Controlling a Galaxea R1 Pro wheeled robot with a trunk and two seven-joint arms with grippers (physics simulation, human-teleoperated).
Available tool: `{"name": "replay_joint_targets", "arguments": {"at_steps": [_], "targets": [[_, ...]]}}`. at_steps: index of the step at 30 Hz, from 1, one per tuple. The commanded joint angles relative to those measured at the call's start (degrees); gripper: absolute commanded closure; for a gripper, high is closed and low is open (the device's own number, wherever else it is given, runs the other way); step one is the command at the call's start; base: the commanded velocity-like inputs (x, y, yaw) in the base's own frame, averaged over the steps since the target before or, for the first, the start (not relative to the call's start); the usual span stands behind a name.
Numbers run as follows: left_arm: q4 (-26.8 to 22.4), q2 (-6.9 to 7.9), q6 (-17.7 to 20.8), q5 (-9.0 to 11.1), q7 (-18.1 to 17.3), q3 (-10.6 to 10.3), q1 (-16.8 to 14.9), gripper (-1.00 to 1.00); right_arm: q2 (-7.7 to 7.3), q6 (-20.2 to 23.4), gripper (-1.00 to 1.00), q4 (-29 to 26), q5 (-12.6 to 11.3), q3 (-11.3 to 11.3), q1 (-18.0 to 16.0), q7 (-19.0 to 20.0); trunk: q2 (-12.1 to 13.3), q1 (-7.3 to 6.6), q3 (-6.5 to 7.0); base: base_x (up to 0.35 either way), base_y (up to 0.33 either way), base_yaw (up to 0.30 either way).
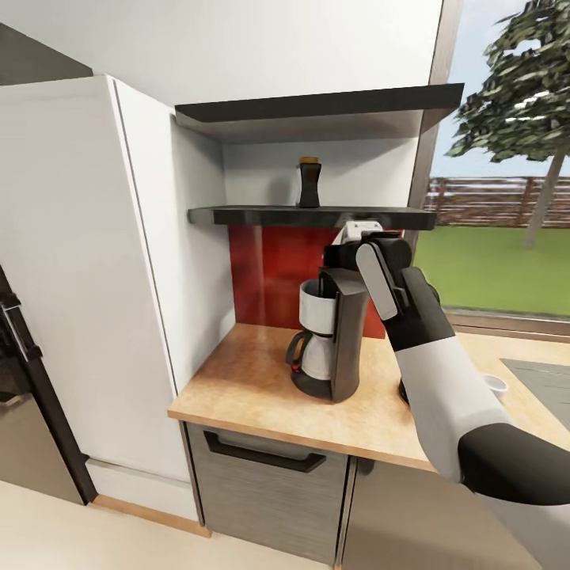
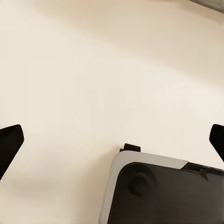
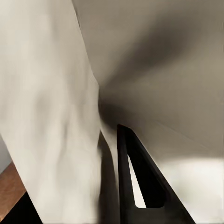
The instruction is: Set up a coffee station on the kitchen countertop: keep the coffee maker on the countertop, move the bottle of coffee from the kitchen shelf to the counter next to the coffee maker, place a paper coffee filter on top of the coffee maker, put the saucer next to the coffee maker with the coffee cup on the saucer, and place the electric kettle next to the coffee maker.
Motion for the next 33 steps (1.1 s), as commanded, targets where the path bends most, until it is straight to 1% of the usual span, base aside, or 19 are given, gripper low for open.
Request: {"name": "replay_joint_targets", "arguments": {"at_steps": [1,19,30,33], "targets": [[-0.1,-0.01,-0.1,-0.1,0.0,0.2,0.0,-1.00,-0.01,0.4,1.00,0.0,-0.6,0.1,0.0,-0.7,0.0,0.02,-0.01,0.000,0.000,0.000],[-0.1,-0.04,-0.1,-0.1,0.0,0.1,0.0,-1.00,-0.09,1.1,1.00,0.1,-0.6,0.1,0.1,-0.6,0.0,0.02,-0.01,0.031,0.022,0.000],[-0.1,-0.07,-0.1,-0.1,0.0,0.1,0.0,-1.00,-0.09,1.3,1.00,0.0,-0.6,0.1,0.1,-0.6,0.0,0.02,-0.02,0.000,0.270,-0.002],[-0.1,-0.05,-0.1,-0.1,0.0,0.1,0.0,-1.00,-0.09,1.3,1.00,0.0,-0.6,0.1,0.2,-0.7,0.0,0.02,-0.14,0.000,0.308,-0.133]]}}
